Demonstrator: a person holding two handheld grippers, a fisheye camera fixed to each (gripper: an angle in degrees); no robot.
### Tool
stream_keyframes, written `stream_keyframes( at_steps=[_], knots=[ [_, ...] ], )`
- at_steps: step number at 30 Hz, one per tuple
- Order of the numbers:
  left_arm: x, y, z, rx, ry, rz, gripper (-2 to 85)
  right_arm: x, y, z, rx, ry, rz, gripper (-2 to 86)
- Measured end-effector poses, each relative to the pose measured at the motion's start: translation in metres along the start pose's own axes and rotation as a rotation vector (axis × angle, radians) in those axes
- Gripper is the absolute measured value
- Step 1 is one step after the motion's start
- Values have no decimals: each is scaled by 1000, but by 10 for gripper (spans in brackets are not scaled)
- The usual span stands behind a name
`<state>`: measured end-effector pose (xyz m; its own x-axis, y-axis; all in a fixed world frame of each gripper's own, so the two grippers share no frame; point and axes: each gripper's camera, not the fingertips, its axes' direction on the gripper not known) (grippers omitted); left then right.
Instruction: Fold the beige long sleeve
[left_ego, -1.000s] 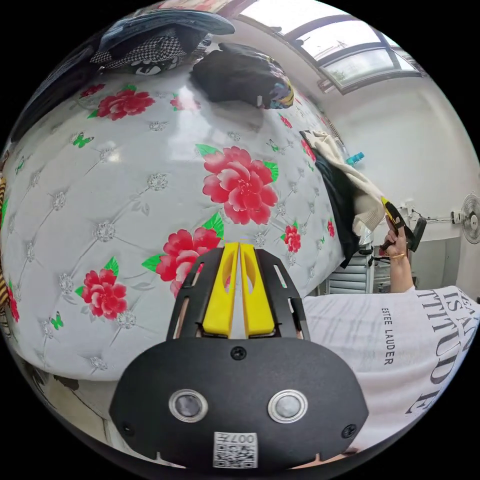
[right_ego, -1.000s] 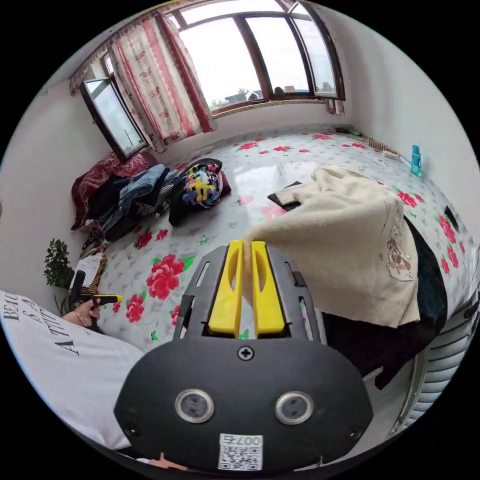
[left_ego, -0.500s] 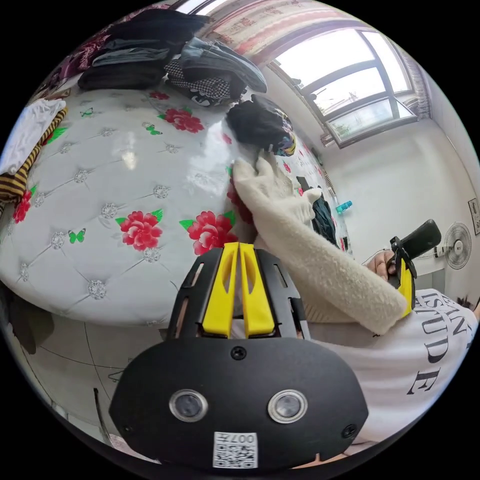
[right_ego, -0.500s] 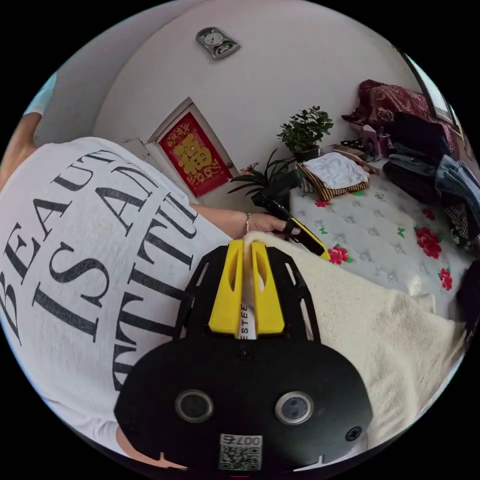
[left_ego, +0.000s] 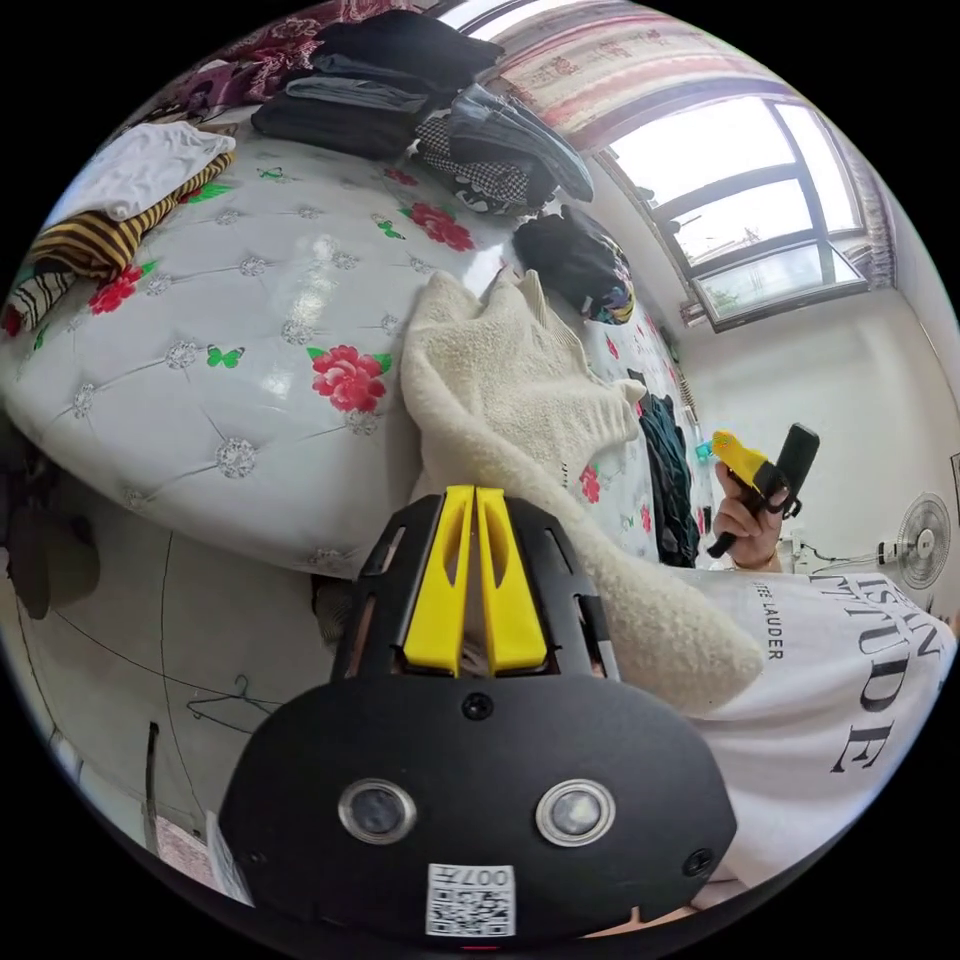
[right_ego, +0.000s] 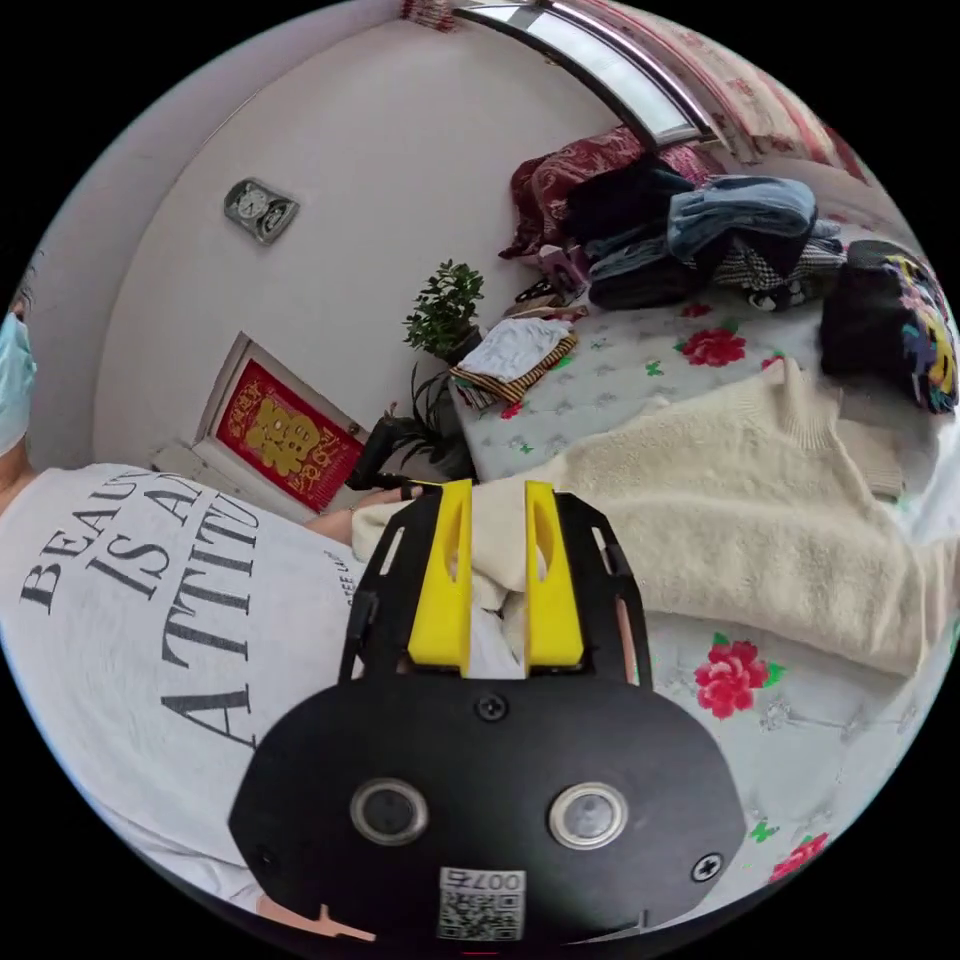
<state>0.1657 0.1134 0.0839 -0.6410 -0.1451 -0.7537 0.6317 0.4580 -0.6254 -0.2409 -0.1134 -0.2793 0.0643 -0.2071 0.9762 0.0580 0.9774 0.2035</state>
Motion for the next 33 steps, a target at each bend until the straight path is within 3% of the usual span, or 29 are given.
stream_keyframes(
  at_steps=[5, 12, 19, 26, 31, 33],
  knots=[
    [10, -12, -33, 65, -59, -26, -9, 67, 50, -70, 95, 308, 281, 55],
    [39, -54, -62, 141, -110, 7, -4, 105, 53, -106, 99, 422, 353, 71],
    [85, -153, -8, 1, -146, 138, 53, 128, -27, -92, -14, 538, 222, 86],
    [116, -294, 75, -187, -243, 316, 89, 198, -75, -63, -181, 634, 374, 93],
    [124, -343, 147, -340, -278, 395, 98, 217, -69, -23, -378, 591, 421, 82],
    [129, -338, 167, -345, -340, 435, 86, 196, -64, -10, -396, 723, 321, 70]
  ],
)
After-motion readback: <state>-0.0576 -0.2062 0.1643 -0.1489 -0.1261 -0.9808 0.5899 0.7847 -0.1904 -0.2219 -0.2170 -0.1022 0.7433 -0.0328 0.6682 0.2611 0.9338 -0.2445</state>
